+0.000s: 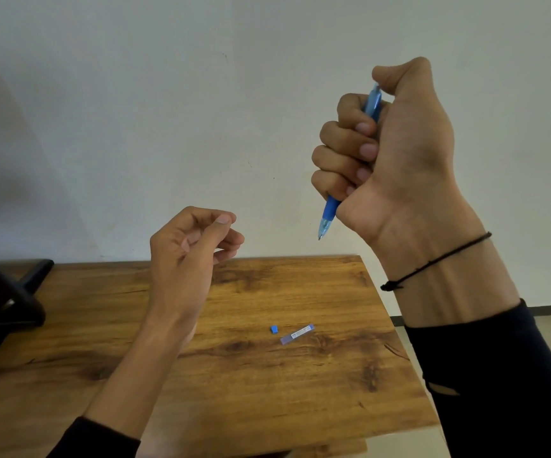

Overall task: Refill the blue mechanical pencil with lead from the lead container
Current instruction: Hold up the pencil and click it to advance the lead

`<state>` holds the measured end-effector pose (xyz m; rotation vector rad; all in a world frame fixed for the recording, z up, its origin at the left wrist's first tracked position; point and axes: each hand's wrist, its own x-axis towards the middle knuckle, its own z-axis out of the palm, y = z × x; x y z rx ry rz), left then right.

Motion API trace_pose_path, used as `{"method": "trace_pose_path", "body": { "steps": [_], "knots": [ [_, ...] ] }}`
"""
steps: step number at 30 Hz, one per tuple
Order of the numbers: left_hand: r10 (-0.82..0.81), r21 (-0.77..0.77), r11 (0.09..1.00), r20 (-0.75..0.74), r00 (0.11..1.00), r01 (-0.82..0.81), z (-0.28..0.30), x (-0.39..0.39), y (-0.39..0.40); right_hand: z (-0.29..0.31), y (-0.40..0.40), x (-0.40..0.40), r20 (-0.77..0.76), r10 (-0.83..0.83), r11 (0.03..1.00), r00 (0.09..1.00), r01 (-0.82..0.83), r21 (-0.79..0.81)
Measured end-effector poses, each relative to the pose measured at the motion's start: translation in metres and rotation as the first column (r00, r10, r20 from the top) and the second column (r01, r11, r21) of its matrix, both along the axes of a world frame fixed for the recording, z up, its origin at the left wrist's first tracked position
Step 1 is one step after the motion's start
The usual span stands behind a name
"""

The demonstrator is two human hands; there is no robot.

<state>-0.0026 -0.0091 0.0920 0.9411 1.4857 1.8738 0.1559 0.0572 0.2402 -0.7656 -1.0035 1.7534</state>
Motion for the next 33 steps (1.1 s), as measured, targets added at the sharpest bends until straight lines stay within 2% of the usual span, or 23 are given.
{"method": "trace_pose_path", "body": {
  "steps": [33],
  "knots": [
    [-0.003,0.002,1.000,0.004,1.000,0.003,-0.0026,0.0000,0.0015,-0.0031,0.0025,-0.0002,-0.006,0.004,0.999,1.000,-0.004,-0.054]
  ]
}}
